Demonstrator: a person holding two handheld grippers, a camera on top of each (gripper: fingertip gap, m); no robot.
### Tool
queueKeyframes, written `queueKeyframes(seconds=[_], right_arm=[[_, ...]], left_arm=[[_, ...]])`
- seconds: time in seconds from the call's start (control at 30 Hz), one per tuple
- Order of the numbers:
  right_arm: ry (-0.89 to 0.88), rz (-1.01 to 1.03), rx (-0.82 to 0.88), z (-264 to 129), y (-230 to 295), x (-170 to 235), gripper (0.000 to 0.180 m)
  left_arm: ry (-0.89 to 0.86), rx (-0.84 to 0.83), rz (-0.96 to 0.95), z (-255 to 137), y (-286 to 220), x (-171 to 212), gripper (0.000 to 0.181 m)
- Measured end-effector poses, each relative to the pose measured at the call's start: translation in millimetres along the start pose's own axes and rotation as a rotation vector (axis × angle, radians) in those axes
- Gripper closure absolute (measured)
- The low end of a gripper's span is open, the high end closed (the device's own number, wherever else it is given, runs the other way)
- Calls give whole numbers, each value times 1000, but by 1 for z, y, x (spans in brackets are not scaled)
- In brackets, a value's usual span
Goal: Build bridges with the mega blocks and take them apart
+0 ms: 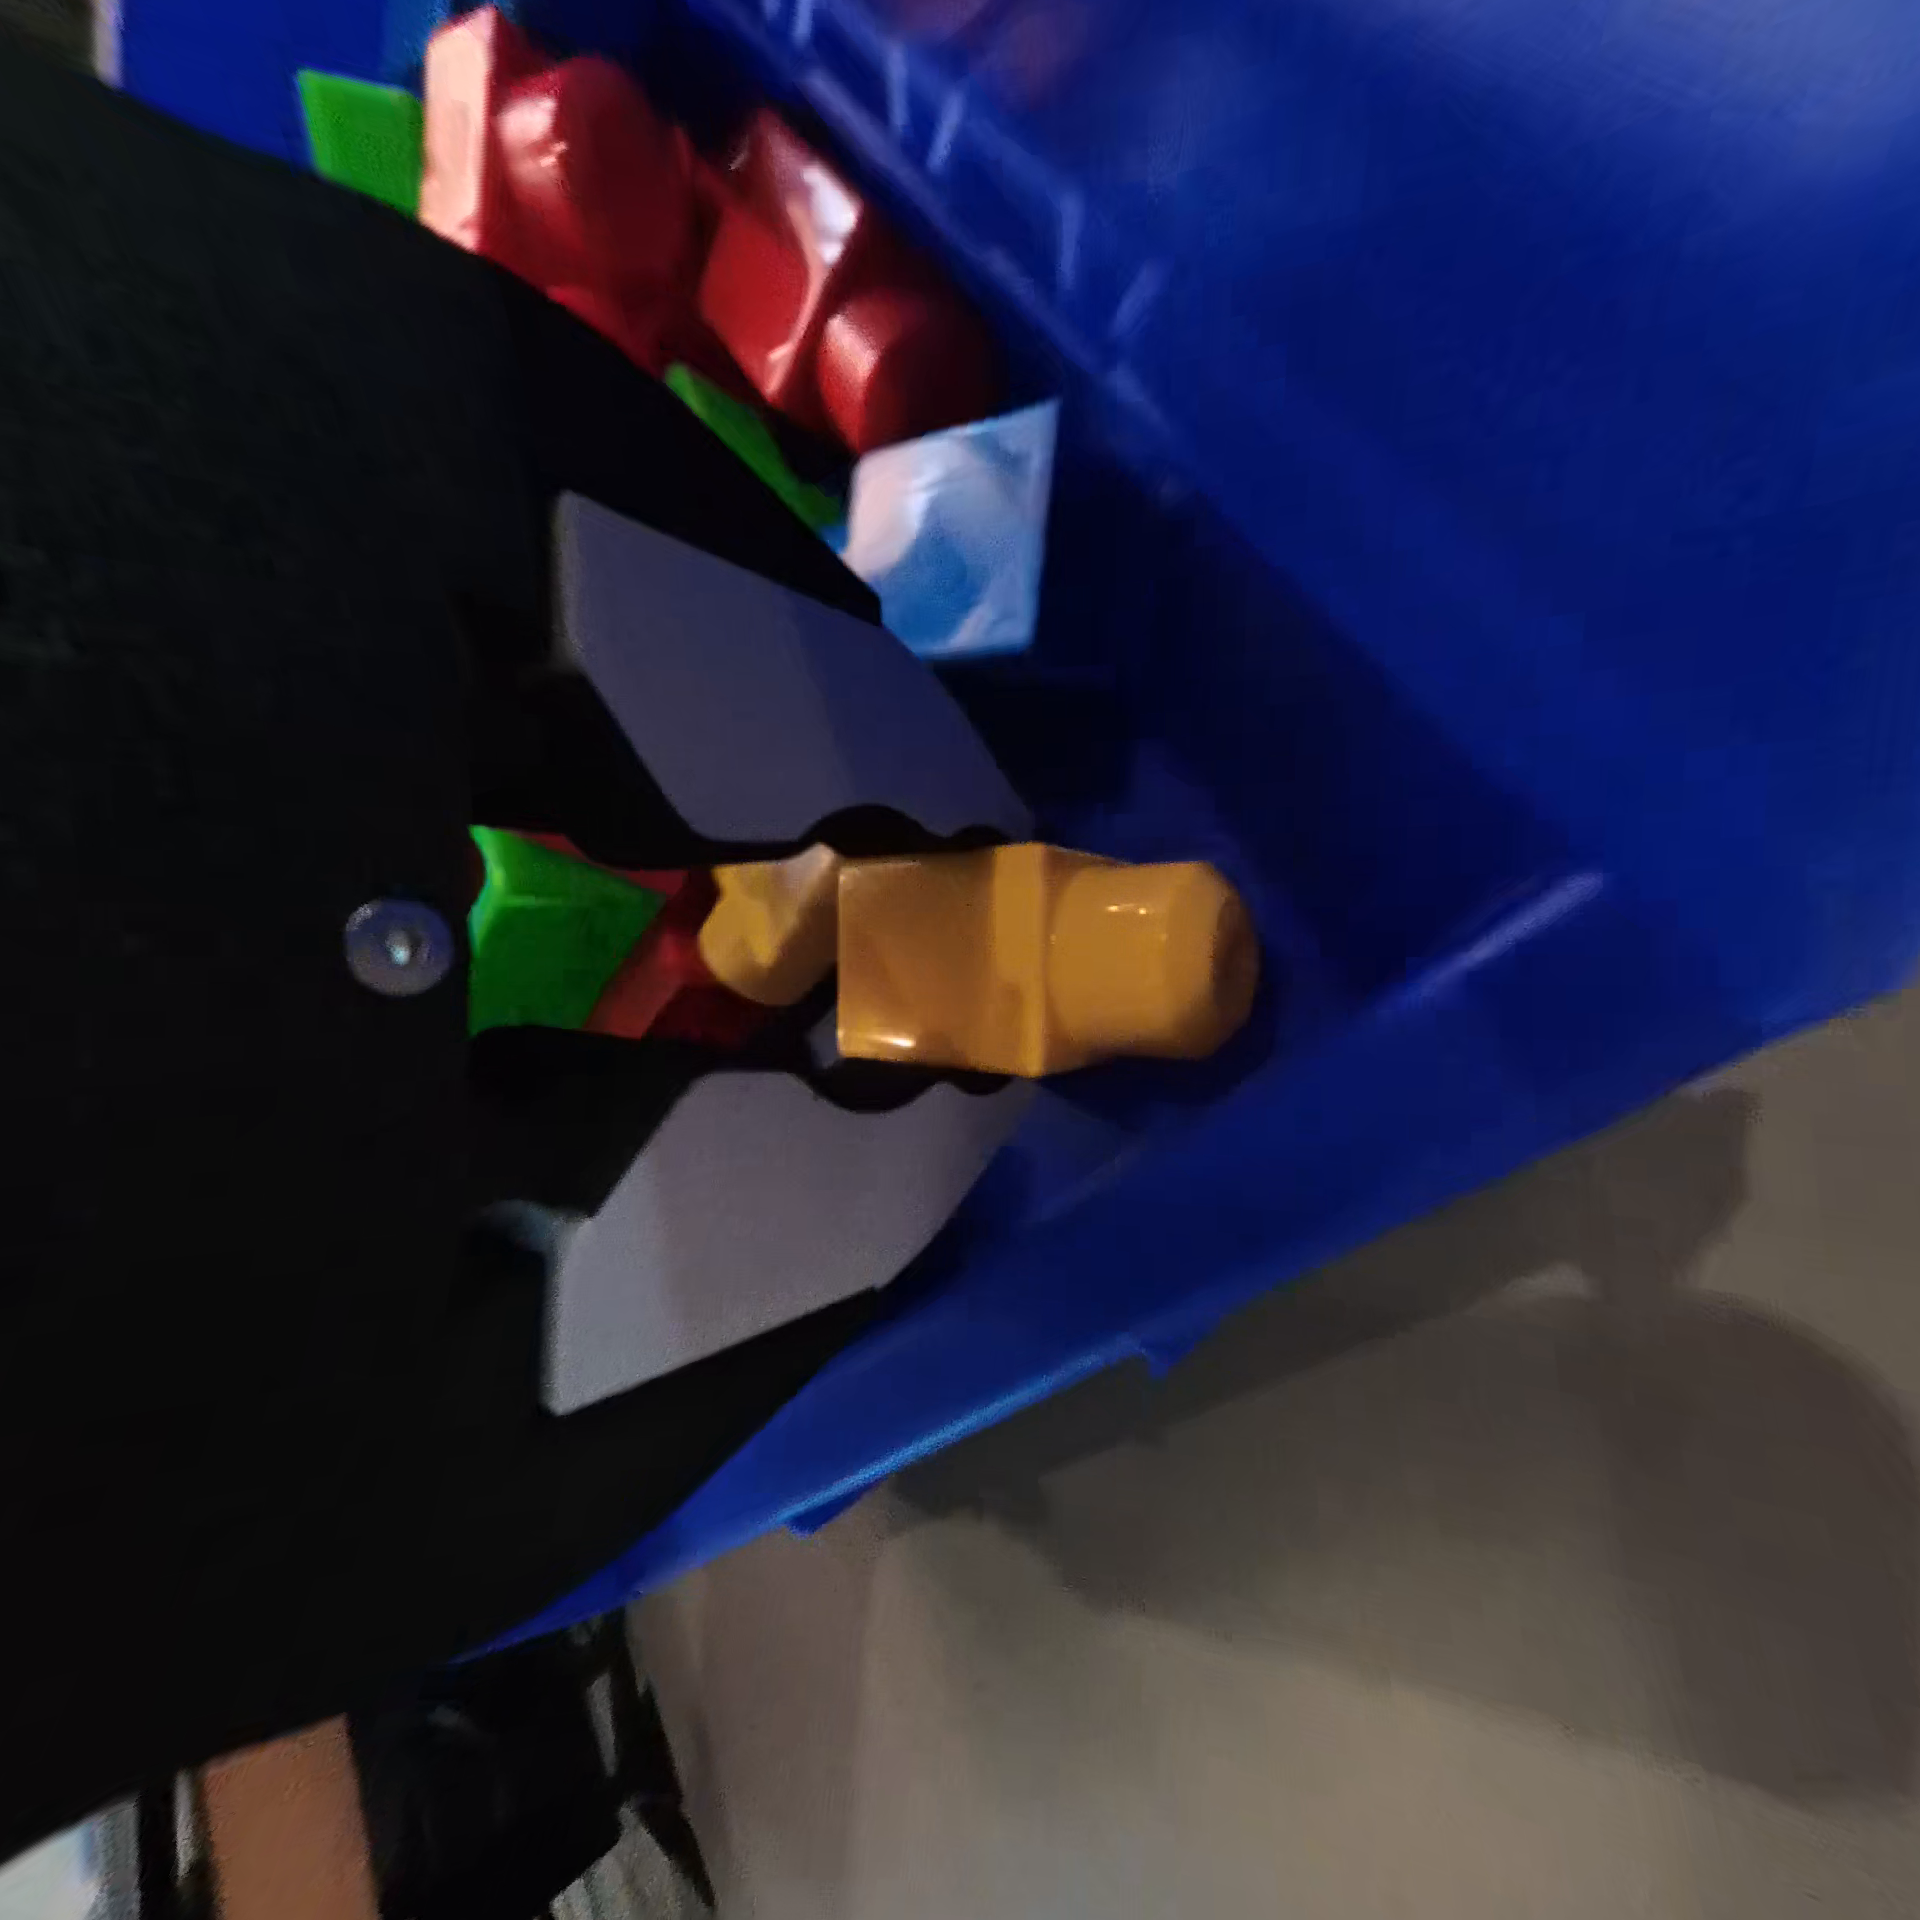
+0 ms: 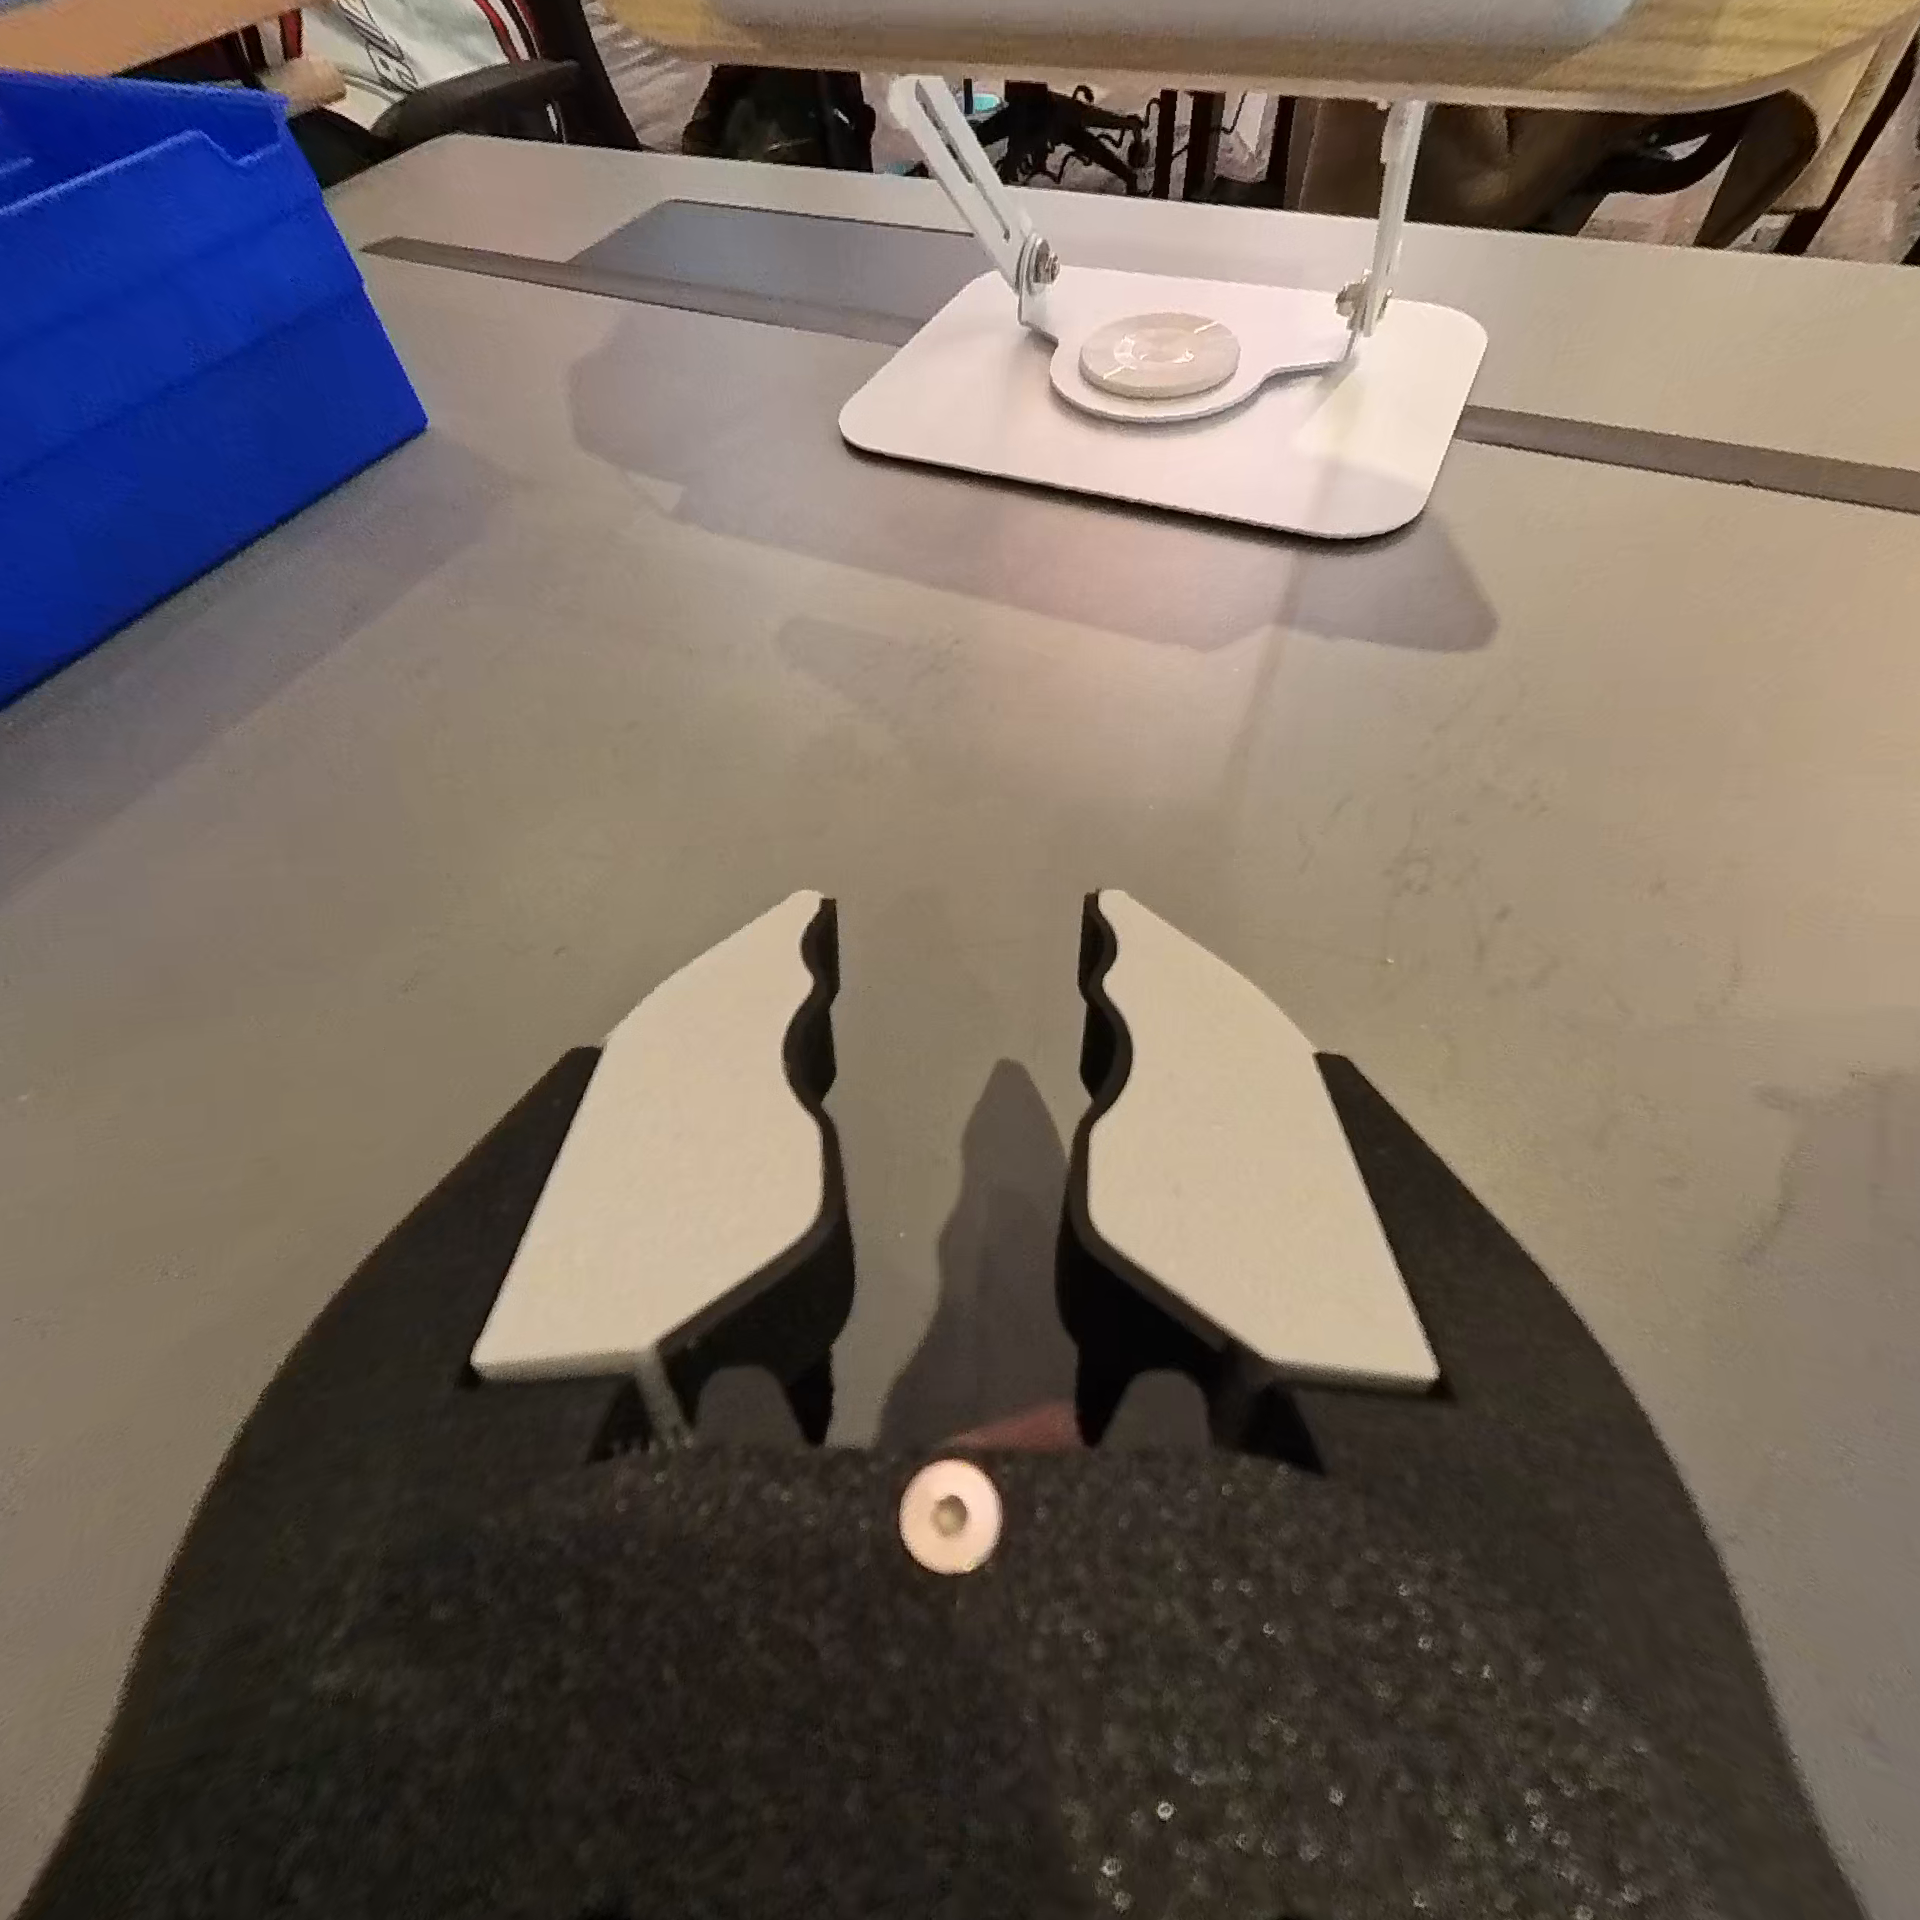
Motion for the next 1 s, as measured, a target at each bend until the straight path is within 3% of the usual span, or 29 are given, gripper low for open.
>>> queueKeyframes(seconds=[0.3, 0.53, 0.63, 0.73, 1.0], right_arm=[[17, -37, 11, 2, 3, 1, 136], [-9, -62, 6, -2, 9, 1, 136], [-36, -54, -4, -6, 9, 0, 137], [-58, -30, -40, -11, 9, 0, 139], [-55, -30, -107, -30, 13, 12, 137]], left_arm=[[-140, -175, -495, -100, 17, 15, 145], [-302, -221, -667, -156, 96, -51, 145], [-375, -259, -723, -158, 136, -84, 145], [-406, -126, -827, -140, 166, -114, 145], [-205, 179, -972, -83, 212, -168, 145]])
Point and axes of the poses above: each gripper's, where its closed fingertips meet, z out along the fingers, x out of its underside, y = z × x across the jaws, the point moved 4 cm from there along -z, back along the fingers, and after that the axes turned 6 degrees about y, right-handed, at the moved point
